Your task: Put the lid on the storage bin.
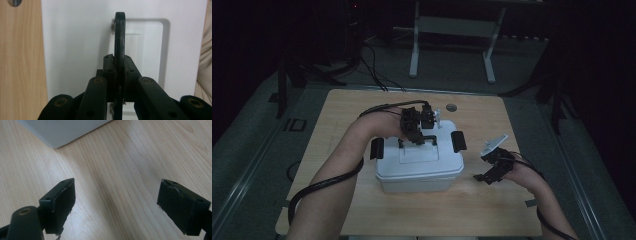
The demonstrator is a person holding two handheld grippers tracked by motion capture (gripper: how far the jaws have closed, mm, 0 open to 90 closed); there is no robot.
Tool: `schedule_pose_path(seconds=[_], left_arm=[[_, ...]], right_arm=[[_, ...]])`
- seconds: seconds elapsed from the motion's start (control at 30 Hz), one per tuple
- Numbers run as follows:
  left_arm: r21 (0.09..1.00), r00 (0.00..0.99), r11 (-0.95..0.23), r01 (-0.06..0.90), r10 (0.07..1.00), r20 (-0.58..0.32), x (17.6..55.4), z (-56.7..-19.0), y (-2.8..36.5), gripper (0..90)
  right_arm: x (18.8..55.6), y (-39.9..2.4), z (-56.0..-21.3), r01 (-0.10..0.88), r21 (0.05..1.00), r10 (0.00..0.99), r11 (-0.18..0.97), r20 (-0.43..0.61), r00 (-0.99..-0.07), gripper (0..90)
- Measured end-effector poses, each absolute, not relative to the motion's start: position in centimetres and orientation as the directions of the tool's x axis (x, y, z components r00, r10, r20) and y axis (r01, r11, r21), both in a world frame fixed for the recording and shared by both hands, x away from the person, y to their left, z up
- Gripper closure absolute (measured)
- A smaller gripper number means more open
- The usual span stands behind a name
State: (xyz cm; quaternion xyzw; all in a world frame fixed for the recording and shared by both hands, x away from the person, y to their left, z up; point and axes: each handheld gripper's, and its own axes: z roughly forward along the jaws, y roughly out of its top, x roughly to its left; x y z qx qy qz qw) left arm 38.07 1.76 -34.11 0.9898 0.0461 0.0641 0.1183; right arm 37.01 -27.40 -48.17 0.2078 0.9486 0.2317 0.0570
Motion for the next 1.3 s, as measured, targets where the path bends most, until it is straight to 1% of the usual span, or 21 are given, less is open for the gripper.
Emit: schedule_pose_path(seconds=[0.1,0.3,0.7,0.8,0.83,0.87,0.9,0.97,1.0,1.07,1.1,1.13,1.23,1.3], left_arm=[[0.213,0.987,-0.974,0.075,0.103,0.122,38.2,-34.6,1.6,83.6],[0.191,0.989,-0.978,0.080,0.102,0.110,38.5,-35.6,1.4,83.6],[0.212,0.990,-0.974,0.079,0.102,0.101,38.8,-36.2,1.4,83.5],[0.231,0.989,-0.970,0.079,0.106,0.106,38.9,-36.2,1.6,83.1],[0.227,0.985,-0.970,0.086,0.117,0.128,38.9,-36.2,1.7,81.7],[0.230,0.980,-0.968,0.100,0.136,0.147,39.0,-36.2,1.8,73.8],[0.242,0.978,-0.963,0.116,0.153,0.140,39.1,-36.2,1.9,65.1],[0.258,0.971,-0.957,0.133,0.178,0.158,39.2,-36.1,2.4,50.5],[0.270,0.970,-0.951,0.150,0.195,0.146,39.3,-36.1,2.7,46.0],[0.296,0.962,-0.940,0.169,0.222,0.157,39.3,-36.0,3.4,36.9],[0.311,0.962,-0.931,0.192,0.240,0.127,39.4,-36.0,3.8,33.5],[0.320,0.964,-0.927,0.197,0.243,0.109,39.4,-36.0,4.2,27.3],[0.347,0.954,-0.918,0.193,0.259,0.154,39.2,-36.6,5.5,14.2],[0.359,0.950,-0.913,0.195,0.267,0.164,39.1,-36.9,6.2,13.1]], right_arm=[[37.0,-27.4,-48.2,0.369,0.459,0.420,0.808,-0.010,-0.907,14.5],[37.1,-27.5,-48.2,0.368,0.466,0.421,0.804,-0.009,-0.907,14.5],[37.0,-27.4,-48.3,0.369,0.463,0.419,0.806,-0.006,-0.908,14.5],[36.9,-27.3,-48.3,0.368,0.464,0.418,0.806,-0.005,-0.908,14.5],[36.9,-27.3,-48.3,0.368,0.464,0.417,0.806,-0.004,-0.909,14.5],[36.9,-27.3,-48.3,0.368,0.464,0.417,0.806,-0.004,-0.909,14.5],[36.8,-27.3,-48.3,0.368,0.465,0.418,0.805,-0.005,-0.909,14.5],[36.8,-27.4,-48.3,0.372,0.464,0.421,0.804,-0.004,-0.907,14.5],[36.8,-27.5,-48.3,0.372,0.463,0.422,0.804,-0.006,-0.906,14.5],[36.9,-27.5,-48.3,0.376,0.465,0.427,0.801,-0.003,-0.904,14.5],[36.9,-27.6,-48.3,0.376,0.465,0.427,0.802,-0.005,-0.904,14.6],[36.9,-27.6,-48.3,0.377,0.466,0.428,0.800,-0.004,-0.904,14.5],[36.9,-27.5,-48.2,0.375,0.466,0.426,0.801,-0.004,-0.905,14.5],[36.9,-27.6,-48.2,0.375,0.470,0.428,0.799,-0.006,-0.904,14.5]])
